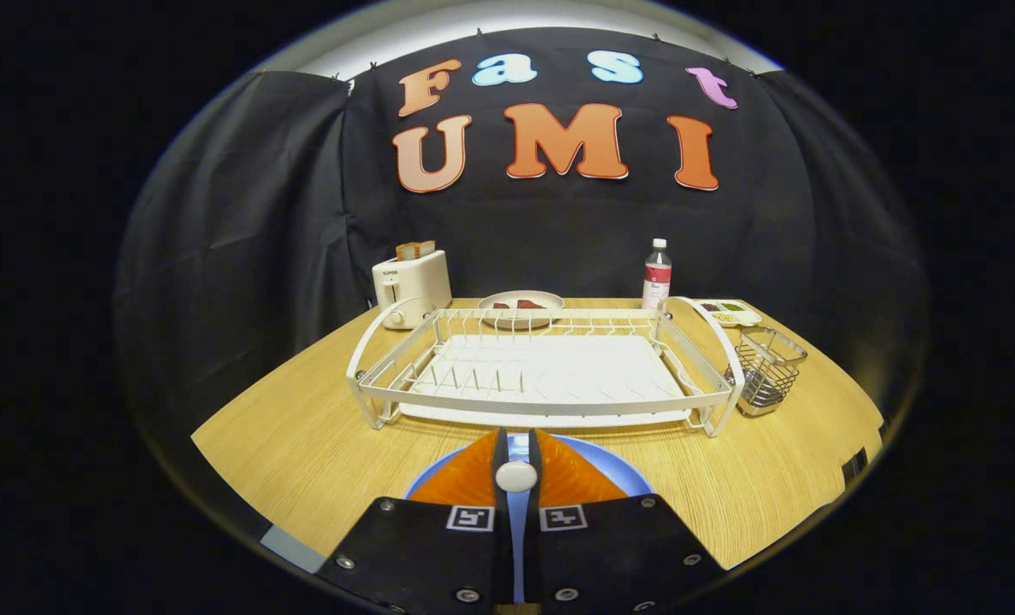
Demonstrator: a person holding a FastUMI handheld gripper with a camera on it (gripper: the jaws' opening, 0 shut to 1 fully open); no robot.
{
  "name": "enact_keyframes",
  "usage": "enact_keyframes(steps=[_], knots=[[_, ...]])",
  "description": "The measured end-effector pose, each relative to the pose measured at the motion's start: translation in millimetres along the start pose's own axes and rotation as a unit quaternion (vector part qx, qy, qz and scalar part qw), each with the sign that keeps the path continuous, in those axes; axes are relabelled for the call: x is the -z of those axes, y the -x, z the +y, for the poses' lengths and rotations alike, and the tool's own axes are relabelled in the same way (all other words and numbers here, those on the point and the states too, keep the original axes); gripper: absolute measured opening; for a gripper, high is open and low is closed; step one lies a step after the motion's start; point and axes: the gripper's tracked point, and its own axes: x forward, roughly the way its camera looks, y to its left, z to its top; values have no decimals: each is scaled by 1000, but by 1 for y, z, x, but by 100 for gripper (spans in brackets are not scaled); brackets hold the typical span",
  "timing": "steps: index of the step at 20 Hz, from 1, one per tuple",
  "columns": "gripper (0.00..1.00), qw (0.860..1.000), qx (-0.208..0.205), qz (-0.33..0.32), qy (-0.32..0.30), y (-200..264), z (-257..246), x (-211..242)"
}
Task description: Take the plate from the dish rack, then take the spoon from the basket and place it into the plate.
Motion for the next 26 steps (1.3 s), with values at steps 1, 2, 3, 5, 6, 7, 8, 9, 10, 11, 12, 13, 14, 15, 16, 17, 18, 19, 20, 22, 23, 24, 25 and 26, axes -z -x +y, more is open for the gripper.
enact_keyframes(steps=[1, 2, 3, 5, 6, 7, 8, 9, 10, 11, 12, 13, 14, 15, 16, 17, 18, 19, 20, 22, 23, 24, 25, 26], knots=[[5, 1000, 0, 2, -1, 1, 0, 1], [8, 1000, 0, 5, -4, 0, 0, 2], [10, 1000, 2, 11, -9, 1, -2, 4], [18, 1000, 8, 20, -17, 2, -6, 5], [31, 999, 13, 19, -23, 6, -9, 3], [44, 999, 13, 20, -26, 8, -10, 1], [57, 999, 14, 21, -27, 9, -12, 0], [61, 999, 18, 21, -26, 11, -17, -3], [74, 999, 21, 18, -24, 13, -22, -6], [79, 999, 26, 15, -22, 15, -27, -12], [89, 999, 30, 11, -21, 17, -33, -18], [93, 999, 33, 6, -22, 19, -38, -25], [98, 999, 37, 0, -25, 21, -45, -33], [98, 999, 43, -6, -28, 22, -52, -42], [98, 998, 49, -13, -28, 26, -59, -51], [98, 998, 55, -20, -26, 29, -68, -60], [97, 997, 62, -28, -24, 31, -76, -70], [97, 997, 68, -35, -23, 35, -85, -80], [98, 996, 72, -42, -23, 40, -92, -90], [98, 995, 83, -55, -19, 49, -110, -108], [98, 994, 89, -62, -13, 54, -119, -117], [97, 993, 96, -68, -7, 59, -127, -125], [97, 992, 102, -72, -2, 65, -136, -131], [97, 991, 107, -76, -1, 70, -145, -137]])
